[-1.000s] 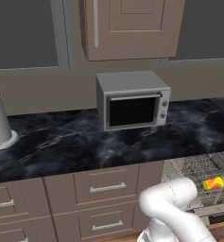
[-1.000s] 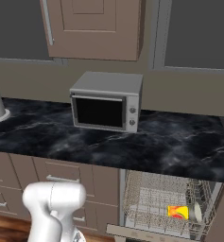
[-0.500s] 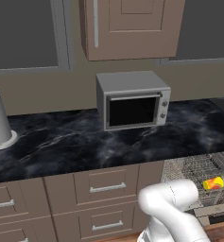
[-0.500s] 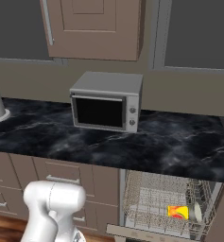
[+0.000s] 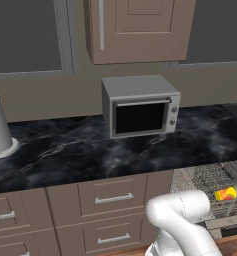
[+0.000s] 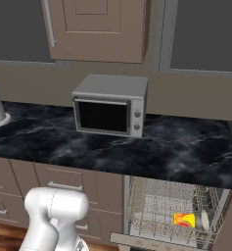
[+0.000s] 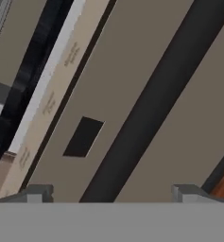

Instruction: Pick up the cup and bowl from the counter, place them in the dishwasher, and close the dishwasher door.

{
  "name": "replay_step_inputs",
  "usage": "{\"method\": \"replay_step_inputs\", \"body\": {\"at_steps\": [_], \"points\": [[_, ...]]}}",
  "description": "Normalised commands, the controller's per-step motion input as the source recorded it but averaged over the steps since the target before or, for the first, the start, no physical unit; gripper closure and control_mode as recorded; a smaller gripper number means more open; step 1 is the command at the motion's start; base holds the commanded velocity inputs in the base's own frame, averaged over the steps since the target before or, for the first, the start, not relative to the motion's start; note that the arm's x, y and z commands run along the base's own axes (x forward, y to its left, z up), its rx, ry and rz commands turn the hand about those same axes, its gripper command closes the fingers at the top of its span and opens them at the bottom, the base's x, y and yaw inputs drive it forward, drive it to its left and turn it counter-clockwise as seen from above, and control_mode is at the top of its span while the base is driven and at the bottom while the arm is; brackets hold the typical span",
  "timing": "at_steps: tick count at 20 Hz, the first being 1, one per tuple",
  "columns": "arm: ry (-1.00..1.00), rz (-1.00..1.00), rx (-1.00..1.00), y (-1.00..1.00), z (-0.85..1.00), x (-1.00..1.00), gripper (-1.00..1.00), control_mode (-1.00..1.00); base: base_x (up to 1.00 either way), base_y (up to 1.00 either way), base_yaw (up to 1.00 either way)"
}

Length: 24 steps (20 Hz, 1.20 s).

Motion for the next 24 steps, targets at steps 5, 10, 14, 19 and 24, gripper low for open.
{"method": "replay_step_inputs", "body": {"at_steps": [5, 10, 14, 19, 24], "points": [[-0.07, 0.0, -0.02, 0.02, -0.15, 0.58, -1.0, -1.0, 0.0, 0.0, 0.0], [-0.08, 0.0, -0.05, 0.0, -0.17, 0.75, -1.0, -1.0, 0.0, 0.0, 0.0], [-0.09, -0.01, -0.05, 0.0, -0.11, 0.95, -1.0, -1.0, 0.0, 0.0, 0.0], [-0.09, -0.04, -0.05, 0.0, -0.08, 1.0, -1.0, -1.0, 0.0, 0.0, 0.0], [-0.08, -0.05, -0.04, 0.0, -0.12, 0.97, -1.0, -1.0, 0.0, 0.0, 0.0]]}}
